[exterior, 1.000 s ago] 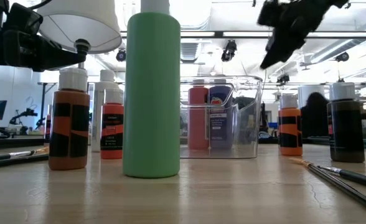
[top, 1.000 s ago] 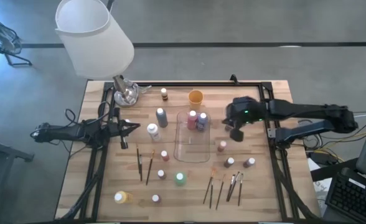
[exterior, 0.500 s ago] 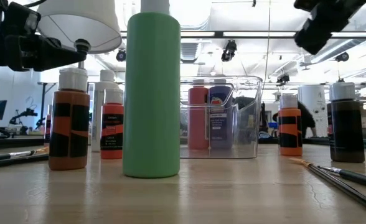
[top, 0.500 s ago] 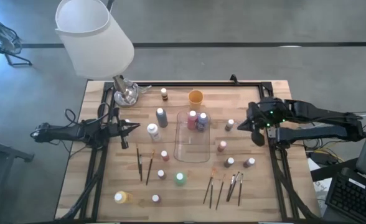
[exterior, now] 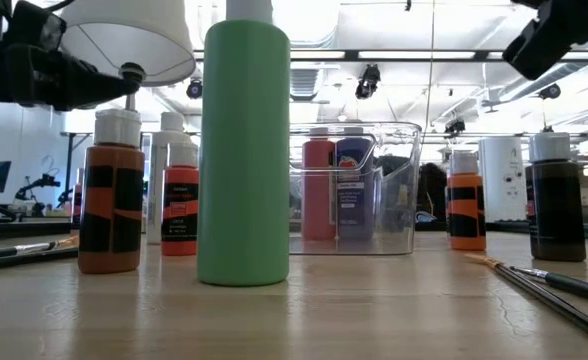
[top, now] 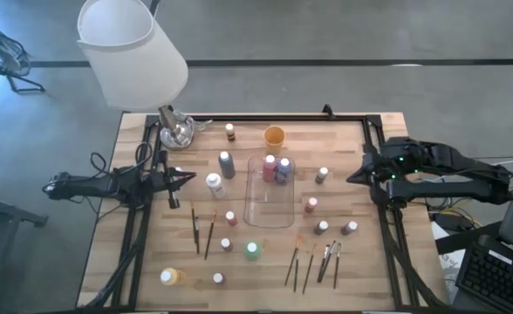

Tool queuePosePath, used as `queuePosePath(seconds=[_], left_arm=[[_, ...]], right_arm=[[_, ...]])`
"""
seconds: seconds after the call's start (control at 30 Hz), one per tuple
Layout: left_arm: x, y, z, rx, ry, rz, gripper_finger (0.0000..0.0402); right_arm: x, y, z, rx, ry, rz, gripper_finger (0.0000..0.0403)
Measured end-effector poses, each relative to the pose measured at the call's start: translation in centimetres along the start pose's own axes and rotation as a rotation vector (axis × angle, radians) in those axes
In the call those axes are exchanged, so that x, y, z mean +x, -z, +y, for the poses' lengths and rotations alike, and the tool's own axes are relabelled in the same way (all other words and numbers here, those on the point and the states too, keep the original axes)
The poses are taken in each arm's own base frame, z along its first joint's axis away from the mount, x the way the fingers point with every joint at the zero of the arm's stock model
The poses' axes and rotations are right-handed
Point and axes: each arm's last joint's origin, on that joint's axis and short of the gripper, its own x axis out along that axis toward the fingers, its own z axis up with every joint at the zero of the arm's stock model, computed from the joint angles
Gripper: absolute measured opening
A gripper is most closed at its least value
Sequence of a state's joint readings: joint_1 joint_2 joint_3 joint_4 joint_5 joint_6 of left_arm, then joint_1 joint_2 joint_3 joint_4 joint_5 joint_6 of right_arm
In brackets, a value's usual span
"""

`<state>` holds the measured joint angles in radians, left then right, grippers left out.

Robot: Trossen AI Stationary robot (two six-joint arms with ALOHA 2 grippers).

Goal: Pick & Place Paint Supplies
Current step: Put the dark green paint bottle into the transparent bin

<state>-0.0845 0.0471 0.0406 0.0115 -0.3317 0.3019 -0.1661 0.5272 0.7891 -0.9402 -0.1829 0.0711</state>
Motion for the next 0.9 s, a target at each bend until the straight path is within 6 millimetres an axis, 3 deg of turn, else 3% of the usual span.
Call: queuePosePath(seconds=[0.43, 0.73, 0.9], left_arm=[[-0.4, -2.8, 0.7, -0.220, 0.029, -0.299, 0.0030], [0.1, -5.6, 1.3, -0.334, 0.093, -0.159, 0.0165], [1.1, -8.2, 1.8, -0.314, 0.105, -0.084, 0.0189]], right_arm=[[-2.0, 0.9, 0.3, -0.117, -0.001, -0.105, 0.0009], [-2.0, 0.9, 0.3, -0.093, -0.003, -0.103, 0.0009], [-2.0, 0.9, 0.3, -0.093, -0.003, -0.103, 0.0009]])
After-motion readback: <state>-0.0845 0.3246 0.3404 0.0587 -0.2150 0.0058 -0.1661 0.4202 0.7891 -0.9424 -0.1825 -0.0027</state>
